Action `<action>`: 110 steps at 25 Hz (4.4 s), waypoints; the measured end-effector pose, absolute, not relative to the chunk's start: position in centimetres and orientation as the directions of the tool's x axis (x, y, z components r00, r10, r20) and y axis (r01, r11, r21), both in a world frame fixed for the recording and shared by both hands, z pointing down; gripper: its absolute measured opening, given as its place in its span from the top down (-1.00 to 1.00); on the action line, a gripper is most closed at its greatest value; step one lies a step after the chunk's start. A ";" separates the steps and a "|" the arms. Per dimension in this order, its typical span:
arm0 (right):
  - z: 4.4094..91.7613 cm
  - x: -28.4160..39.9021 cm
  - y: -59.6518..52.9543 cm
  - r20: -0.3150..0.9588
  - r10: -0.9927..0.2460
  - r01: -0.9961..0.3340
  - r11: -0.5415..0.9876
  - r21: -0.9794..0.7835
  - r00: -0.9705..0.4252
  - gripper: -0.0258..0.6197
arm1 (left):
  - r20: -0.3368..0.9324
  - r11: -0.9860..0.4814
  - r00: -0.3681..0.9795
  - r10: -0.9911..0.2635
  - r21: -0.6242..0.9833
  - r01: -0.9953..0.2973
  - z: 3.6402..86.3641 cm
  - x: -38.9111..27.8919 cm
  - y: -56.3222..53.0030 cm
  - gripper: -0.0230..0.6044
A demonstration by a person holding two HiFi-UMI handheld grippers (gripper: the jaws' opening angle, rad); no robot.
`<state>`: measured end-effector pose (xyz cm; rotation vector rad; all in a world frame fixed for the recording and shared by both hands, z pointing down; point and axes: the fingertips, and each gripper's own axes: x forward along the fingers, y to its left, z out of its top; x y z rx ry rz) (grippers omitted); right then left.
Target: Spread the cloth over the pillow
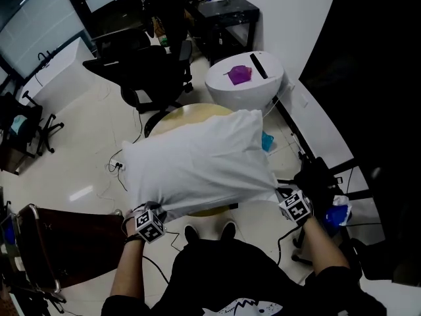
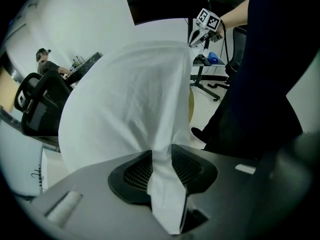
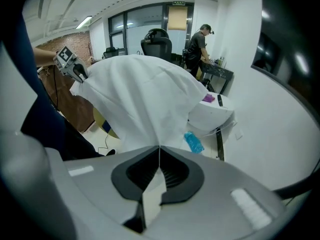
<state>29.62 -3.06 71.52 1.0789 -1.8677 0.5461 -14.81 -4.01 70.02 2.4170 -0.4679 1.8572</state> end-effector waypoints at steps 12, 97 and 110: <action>69.6 30.8 -4.8 0.817 -0.508 -0.864 0.503 0.023 -0.273 0.63 | 0.951 -0.940 0.209 -0.228 -0.159 -0.302 69.7 -15.1 -4.6 0.56; 61.8 29.7 -35.5 0.776 -0.528 -0.419 0.826 0.376 -0.346 0.89 | 0.844 -0.878 0.365 -0.394 -0.229 -0.420 59.5 -4.2 -16.7 0.56; 47.5 19.6 -21.9 0.552 -0.732 -0.668 0.644 0.372 -0.398 0.90 | 0.707 -0.866 0.506 -0.493 -0.342 -0.365 52.5 -7.6 -9.7 0.56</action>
